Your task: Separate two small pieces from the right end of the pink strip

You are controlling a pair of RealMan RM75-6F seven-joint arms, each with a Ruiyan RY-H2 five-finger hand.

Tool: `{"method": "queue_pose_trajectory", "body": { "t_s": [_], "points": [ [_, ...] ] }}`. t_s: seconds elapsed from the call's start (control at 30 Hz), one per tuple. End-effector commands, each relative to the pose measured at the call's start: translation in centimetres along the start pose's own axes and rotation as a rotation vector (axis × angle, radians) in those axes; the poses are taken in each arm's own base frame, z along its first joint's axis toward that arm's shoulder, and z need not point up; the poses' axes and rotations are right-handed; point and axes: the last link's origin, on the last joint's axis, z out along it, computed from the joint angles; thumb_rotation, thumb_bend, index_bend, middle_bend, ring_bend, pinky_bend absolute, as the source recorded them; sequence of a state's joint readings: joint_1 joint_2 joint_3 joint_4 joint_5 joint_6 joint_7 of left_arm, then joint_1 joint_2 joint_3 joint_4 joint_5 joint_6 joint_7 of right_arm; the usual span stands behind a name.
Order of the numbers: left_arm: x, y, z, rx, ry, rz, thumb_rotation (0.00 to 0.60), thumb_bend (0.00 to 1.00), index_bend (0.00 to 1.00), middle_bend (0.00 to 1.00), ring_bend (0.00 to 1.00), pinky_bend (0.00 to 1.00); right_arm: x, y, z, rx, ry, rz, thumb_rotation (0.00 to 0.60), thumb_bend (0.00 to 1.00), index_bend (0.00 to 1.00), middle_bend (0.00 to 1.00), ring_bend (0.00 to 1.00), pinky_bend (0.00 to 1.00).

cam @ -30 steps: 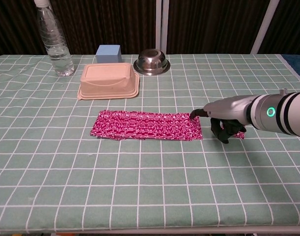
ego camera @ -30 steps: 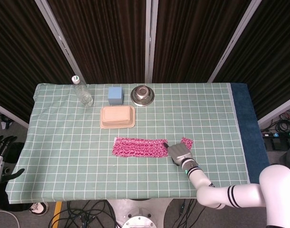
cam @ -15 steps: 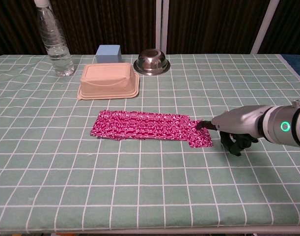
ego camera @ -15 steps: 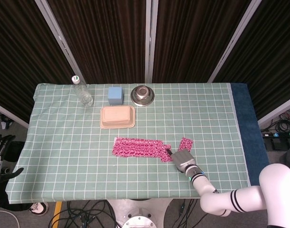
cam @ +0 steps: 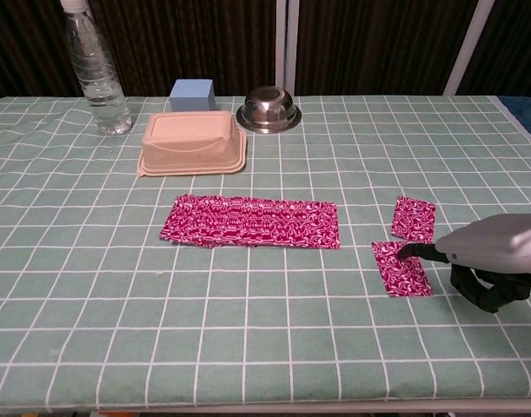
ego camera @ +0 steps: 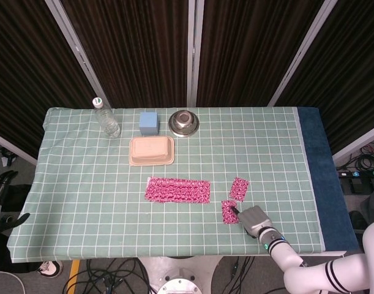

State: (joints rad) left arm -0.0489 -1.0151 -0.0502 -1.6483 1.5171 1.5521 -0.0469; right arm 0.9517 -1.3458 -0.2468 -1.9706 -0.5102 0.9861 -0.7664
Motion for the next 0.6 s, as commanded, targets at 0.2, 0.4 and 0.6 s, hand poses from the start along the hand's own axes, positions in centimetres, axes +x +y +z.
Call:
{"method": "queue_pose_trajectory", "body": {
  "t_s": [0.2, 0.4, 0.6],
  "points": [
    [0.0, 0.2, -0.1, -0.003, -0.002, 0.003, 0.6, 0.0, 0.11, 0.11, 0.04, 0.14, -2.1, 1.2, -3.1, 0.013, -0.03, 0.004, 0.6, 1.0, 0.07, 0.92, 0.88, 0.75],
    [0.0, 0.6, 0.2, -0.01, 0.0, 0.006, 0.6, 0.0, 0.11, 0.11, 0.04, 0.14, -0.8, 1.5, -4.2, 0.031, 0.083, 0.062, 0.6, 1.0, 0.07, 0.92, 0.88, 0.75],
    [0.0, 0.6, 0.2, -0.005, 0.002, 0.005, 0.6, 0.0, 0.11, 0.11, 0.04, 0.14, 1.7, 3.2, -6.5, 0.028, 0.429, 0.167, 0.6, 1.0, 0.07, 0.92, 0.88, 0.75]
  ]
}}
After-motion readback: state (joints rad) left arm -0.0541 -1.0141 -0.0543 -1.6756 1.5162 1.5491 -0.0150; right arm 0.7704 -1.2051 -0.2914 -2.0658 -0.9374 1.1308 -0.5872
